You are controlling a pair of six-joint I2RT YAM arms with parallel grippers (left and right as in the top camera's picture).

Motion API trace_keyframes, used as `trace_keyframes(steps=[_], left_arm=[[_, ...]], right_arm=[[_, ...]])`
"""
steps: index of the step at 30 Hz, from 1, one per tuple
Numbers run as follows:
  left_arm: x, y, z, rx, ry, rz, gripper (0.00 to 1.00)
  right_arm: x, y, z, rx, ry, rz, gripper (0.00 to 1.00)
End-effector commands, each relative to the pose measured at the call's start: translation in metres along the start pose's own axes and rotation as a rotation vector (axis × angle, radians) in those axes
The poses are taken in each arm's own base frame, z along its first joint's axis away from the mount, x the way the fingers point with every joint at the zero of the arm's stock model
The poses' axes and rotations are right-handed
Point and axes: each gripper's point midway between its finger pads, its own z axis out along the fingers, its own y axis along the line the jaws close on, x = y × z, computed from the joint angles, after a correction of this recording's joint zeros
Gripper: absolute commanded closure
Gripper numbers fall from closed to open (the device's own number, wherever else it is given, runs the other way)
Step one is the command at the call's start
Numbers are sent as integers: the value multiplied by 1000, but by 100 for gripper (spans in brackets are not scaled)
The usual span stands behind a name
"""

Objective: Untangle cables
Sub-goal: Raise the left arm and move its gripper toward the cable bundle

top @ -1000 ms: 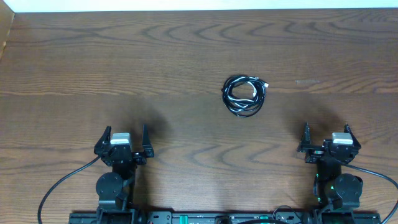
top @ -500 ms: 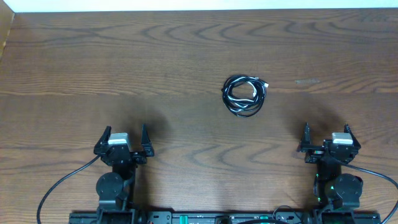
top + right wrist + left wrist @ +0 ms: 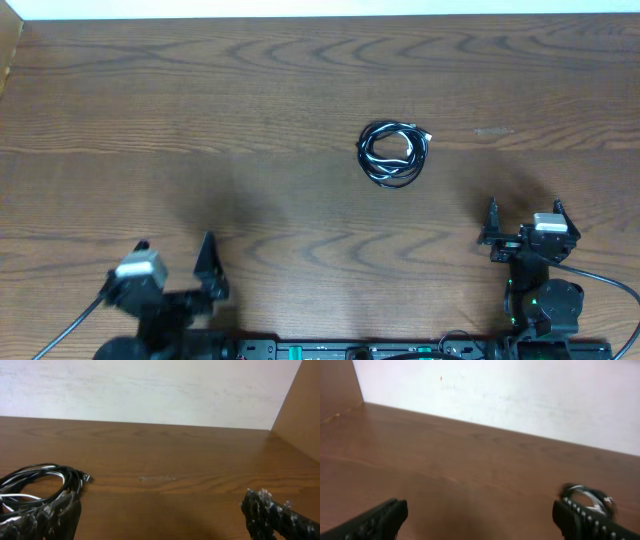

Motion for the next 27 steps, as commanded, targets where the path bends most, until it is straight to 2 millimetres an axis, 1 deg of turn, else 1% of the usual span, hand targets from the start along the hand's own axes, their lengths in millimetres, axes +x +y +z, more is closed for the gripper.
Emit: trace_keyframes(steps=[1,3,5,7,10,13,16,20,24,27], left_arm=[[-26,-13,-29,40,32,-3,2],[-37,-17,-43,45,86,3,2],[-47,-19,-52,33,149,2,2],[-57,-21,-57,15,236,2,2],[-70,-24,-56,-14,382,1,2],[-86,-27,-50,-34,493,-1,2],[-101,-30,-35,-46,547,0,2],[-115,-33,-11,-53,550,1,2],[-120,-34,2,-50,536,2,2],[-129,-36,8,-42,499,0,2]], right_arm=[[1,0,0,0,-1,-9,1],[1,0,0,0,-1,-9,1],[1,0,0,-1,-1,-9,1],[1,0,0,-1,-1,-9,1],[1,0,0,0,-1,-9,1],[1,0,0,0,-1,-9,1],[1,0,0,-1,-1,-9,1],[1,0,0,-1,-1,-9,1],[1,0,0,0,-1,-9,1],[1,0,0,-1,-1,-9,1]])
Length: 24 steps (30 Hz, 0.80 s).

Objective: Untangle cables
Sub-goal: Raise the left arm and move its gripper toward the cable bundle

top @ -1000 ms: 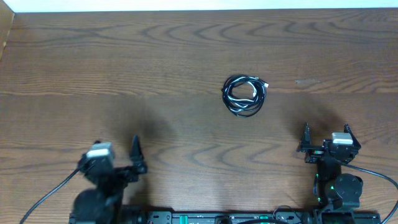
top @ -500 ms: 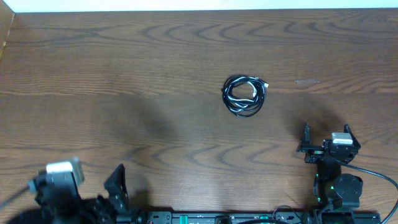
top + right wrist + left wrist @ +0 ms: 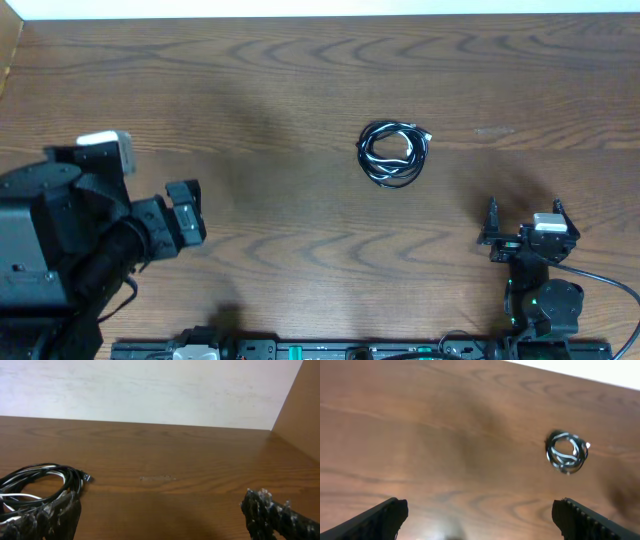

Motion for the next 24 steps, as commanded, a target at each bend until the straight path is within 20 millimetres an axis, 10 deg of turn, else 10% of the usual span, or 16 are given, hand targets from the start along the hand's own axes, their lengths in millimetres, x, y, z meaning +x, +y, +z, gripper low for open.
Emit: trace_keyframes(steps=[1,24], left_arm=[[-10,-2,-9,14,-58,0,2],[-15,-3,-8,17,-78,27,2]], right_arm=[[1,-1,0,2,-1,-8,1],[-1,13,-4,-80,35,151,1]])
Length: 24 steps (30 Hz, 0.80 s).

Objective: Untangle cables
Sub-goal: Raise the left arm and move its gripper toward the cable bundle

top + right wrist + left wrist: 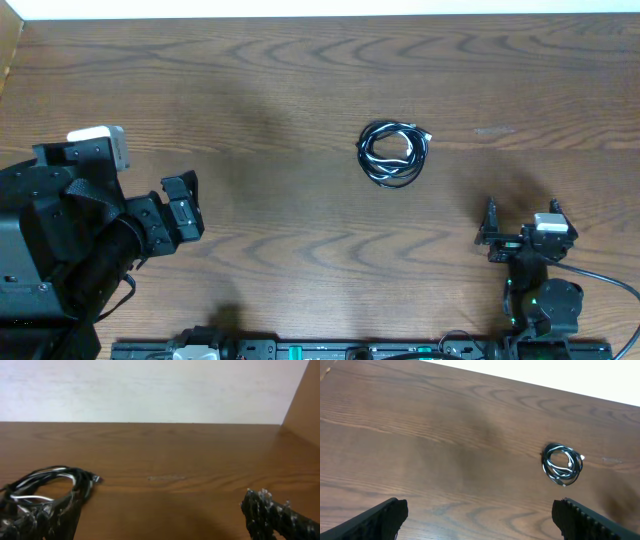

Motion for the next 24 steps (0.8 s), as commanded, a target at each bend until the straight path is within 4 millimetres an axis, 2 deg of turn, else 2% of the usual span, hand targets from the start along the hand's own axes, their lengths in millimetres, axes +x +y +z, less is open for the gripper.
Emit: trace_keyframes(steps=[1,5,9,10,13,19,24], left_arm=[[-3,-1,-5,4,-16,58,2],[0,0,-5,3,-8,101,2],[-4,-1,-11,7,-42,102,1],[-4,-1,-13,9,-52,102,3],[-2,-1,-18,12,-67,103,3],[21,3,-20,12,-67,104,3],[42,1,-12,55,-87,129,3]], right_arm=[[-7,7,-6,-45,35,116,1],[-31,6,-27,-41,95,129,1],[-67,5,-61,-41,118,128,1],[-78,4,-70,-42,111,131,1],[-109,21,-88,-148,57,181,1],[-169,23,-124,-184,-47,231,1],[-197,24,-137,-187,21,139,1]])
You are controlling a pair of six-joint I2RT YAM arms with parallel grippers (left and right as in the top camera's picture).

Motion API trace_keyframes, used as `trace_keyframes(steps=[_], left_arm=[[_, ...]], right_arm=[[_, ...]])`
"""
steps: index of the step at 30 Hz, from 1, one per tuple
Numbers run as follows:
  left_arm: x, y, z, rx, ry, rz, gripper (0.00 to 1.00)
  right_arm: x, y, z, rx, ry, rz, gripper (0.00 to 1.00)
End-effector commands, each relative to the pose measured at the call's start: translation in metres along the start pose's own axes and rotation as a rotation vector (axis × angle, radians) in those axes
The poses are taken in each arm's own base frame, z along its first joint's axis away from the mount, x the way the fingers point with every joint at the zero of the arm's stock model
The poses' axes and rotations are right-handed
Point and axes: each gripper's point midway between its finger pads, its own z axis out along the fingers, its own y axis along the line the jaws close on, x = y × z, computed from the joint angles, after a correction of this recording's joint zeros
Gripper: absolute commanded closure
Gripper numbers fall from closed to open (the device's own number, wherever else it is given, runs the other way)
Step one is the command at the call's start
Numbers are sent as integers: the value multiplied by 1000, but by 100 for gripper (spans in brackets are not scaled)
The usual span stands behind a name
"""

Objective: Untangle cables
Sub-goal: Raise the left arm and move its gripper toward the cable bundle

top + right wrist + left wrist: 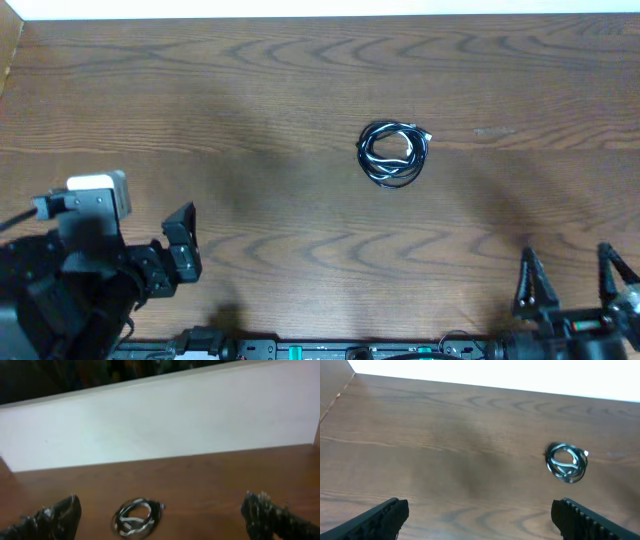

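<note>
A small coil of black and white cables [393, 154] lies on the wooden table, right of centre. It also shows in the left wrist view as the coil [566, 462] far ahead to the right, and in the right wrist view as the coil [136, 518] low and left of centre. My left gripper [479, 516] is open, raised over the table's left front, well short of the coil. My right gripper [570, 282] is open at the right front edge, its fingers spread wide, with nothing between them.
The brown wooden table [300, 80] ends at a white wall at the back. A wooden side panel [332, 390] rises at the far left. A black rail with electronics [350, 350] runs along the front edge.
My right gripper has pulled back from near the table top to the front right edge, higher up, and its camera now looks down on the coil. My left arm has shifted slightly toward the front.
Both grippers first sat low and open at the front of the table. Then the left arm stood raised at the left, looking down at the coil, while the right stayed low. Now the right is raised too. The coil has not moved.
</note>
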Motion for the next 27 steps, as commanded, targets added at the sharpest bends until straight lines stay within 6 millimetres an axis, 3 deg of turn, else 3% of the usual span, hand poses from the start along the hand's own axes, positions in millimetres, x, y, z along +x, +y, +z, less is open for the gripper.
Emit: trace_keyframes(steps=[1,5,9,14,18,20,21,24,25,27], left_arm=[[20,-4,9,39,15,29,3],[44,-6,23,60,67,25,3],[59,-21,36,157,124,53,3],[53,-34,42,235,95,54,3],[48,-44,43,294,76,64,3],[49,-45,43,298,78,74,3],[49,-45,44,299,78,73,3],[50,-47,45,316,86,71,3],[51,-48,46,322,91,70,4],[51,-49,48,329,101,68,12]], right_arm=[[-18,7,1,-10,80,-59,1],[-28,8,12,13,245,-78,1],[-36,8,30,31,408,-92,1],[-35,-2,59,73,564,-138,1],[-21,-9,84,85,661,-144,2],[-12,-12,94,90,709,-139,13],[-9,-13,98,92,726,-137,31],[-3,-16,106,93,760,-141,42],[-2,-16,108,95,765,-141,41],[0,-17,111,97,770,-141,27]])
